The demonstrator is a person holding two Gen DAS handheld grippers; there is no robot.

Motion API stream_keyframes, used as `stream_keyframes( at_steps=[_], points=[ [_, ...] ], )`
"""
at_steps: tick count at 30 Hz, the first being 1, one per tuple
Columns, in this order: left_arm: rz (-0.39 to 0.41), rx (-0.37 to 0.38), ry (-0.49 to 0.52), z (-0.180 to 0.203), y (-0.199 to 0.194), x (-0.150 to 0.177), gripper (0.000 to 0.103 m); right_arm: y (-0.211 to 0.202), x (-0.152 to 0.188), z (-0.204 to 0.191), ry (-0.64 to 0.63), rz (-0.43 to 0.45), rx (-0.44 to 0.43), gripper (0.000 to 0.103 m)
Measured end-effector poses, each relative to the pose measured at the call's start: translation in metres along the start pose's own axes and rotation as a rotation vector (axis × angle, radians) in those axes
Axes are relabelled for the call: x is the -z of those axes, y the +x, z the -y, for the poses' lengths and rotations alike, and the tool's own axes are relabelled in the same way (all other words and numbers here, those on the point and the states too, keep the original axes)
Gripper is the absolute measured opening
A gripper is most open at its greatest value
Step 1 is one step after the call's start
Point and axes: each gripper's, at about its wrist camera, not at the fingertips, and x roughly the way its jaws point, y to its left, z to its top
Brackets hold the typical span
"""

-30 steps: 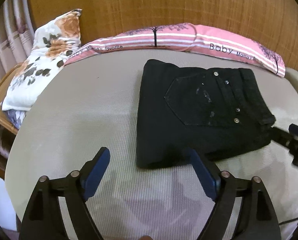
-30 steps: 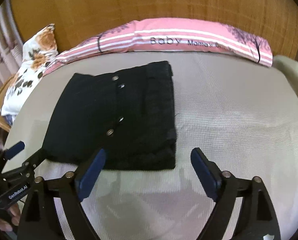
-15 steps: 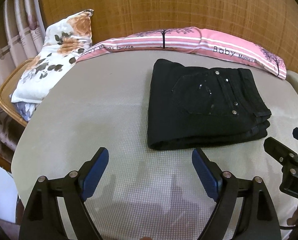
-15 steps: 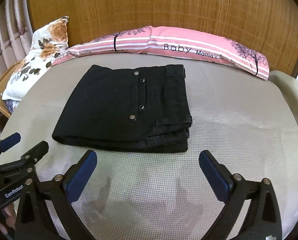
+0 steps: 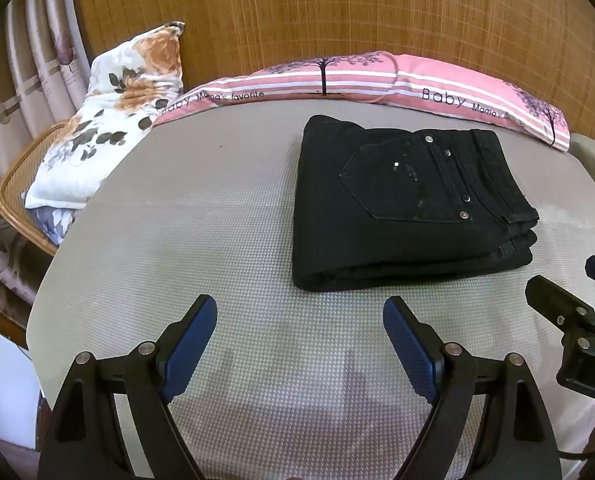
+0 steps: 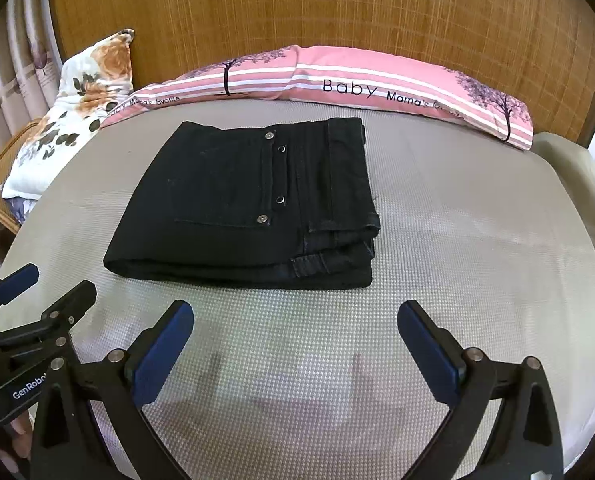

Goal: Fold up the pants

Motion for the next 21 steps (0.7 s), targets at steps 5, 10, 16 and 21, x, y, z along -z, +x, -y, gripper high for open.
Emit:
stream_keyframes(
  at_steps=[5, 10, 16, 21],
  points=[
    [-0.005, -0.002, 0.006, 0.0016, -0.0004, -0.0003, 0.085, 0.0001, 0.0014, -0.0001, -0.001, -0.007, -0.007, 0.101],
    [-0.006, -0.001, 0.006, 0.0020, -0.0004, 0.0003, 0.085, 0.0014, 0.0022, 0.0002, 0.004, -0.013, -0.008, 0.101],
    [-0.015, 0.000, 0.007, 0.0029, 0.0015, 0.0025, 0.085, 0.0041, 0.0044, -0.0017, 0.003, -0.024, -0.013, 0.101],
    [-0.023, 0.005, 0.004, 0.0026, 0.0038, 0.0034, 0.085, 0.0063, 0.0053, -0.0029, 0.000, -0.034, -0.014, 0.101]
  ],
)
